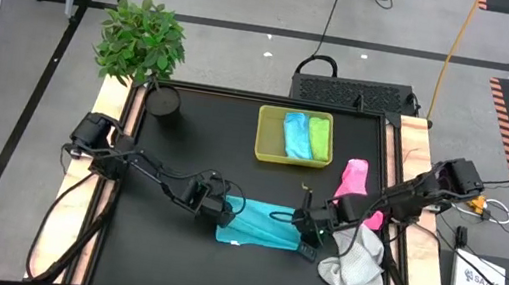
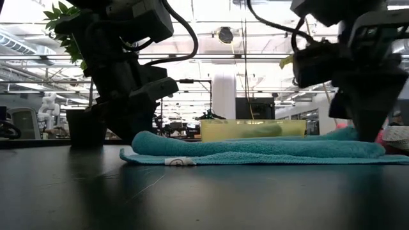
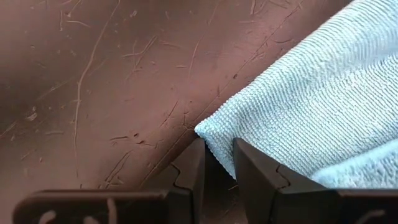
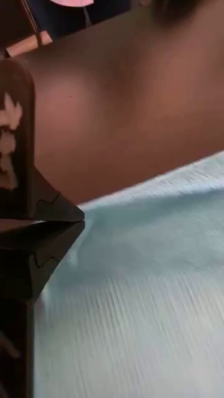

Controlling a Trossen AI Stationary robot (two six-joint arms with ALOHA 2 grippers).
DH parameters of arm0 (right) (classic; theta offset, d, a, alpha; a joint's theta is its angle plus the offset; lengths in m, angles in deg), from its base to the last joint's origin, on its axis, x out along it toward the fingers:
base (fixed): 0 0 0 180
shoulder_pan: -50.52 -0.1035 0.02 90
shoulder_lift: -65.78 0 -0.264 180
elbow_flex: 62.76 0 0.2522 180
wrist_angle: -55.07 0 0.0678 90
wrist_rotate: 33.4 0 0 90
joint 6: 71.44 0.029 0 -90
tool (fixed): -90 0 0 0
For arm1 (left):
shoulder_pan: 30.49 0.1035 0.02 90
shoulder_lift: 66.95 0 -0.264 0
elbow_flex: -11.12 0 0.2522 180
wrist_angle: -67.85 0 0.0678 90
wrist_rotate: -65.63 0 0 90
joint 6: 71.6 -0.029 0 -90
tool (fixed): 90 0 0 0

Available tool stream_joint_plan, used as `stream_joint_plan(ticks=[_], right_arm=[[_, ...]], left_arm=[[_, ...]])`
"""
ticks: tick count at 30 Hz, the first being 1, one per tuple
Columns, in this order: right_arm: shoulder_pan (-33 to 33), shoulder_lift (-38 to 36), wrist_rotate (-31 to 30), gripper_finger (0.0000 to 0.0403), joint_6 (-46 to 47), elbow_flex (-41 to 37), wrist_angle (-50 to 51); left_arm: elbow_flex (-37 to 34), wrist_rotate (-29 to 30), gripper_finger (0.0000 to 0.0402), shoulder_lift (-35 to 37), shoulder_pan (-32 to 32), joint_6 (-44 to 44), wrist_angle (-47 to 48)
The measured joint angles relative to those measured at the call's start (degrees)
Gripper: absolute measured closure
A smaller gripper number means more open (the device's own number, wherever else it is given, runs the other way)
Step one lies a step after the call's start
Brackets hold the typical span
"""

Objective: Fold microfiber towels
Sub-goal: Fold the blue microfiber cloth

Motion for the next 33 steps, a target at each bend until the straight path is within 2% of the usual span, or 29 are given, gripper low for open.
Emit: stream_joint_plan(ticks=[6, 11, 17, 19, 25, 33], right_arm=[[-1.5, -3.5, 2.7, 0.0403, 4.0, 0.0, 1.0], [-2.2, -7.3, 2.3, 0.0403, 6.5, 0.0, 1.0], [-1.4, -8.7, -8.3, 0.0403, 2.2, 0.1, 2.7], [-0.5, -8.1, -9.5, 0.0403, 1.4, 0.1, 2.3], [-0.7, -5.2, -8.9, 0.0403, 0.6, 0.0, 2.1], [-3.1, -2.1, -3.0, 0.0403, 3.4, 0.0, 2.0]], left_arm=[[0.0, 0.0, 0.0314, 0.0, 0.0, -0.1, 0.0], [0.0, 0.0, 0.0314, 0.0, 0.0, -0.1, 0.0], [0.0, 0.0, 0.0314, 0.0, 0.0, 0.1, -0.1], [0.0, 0.0, 0.0314, 0.0, 0.0, 0.1, -0.1], [0.0, 0.0, 0.0314, 0.0, 0.0, 0.1, -0.1], [0.0, 0.0, 0.0314, 0.0, 0.0, 0.1, -0.1]])
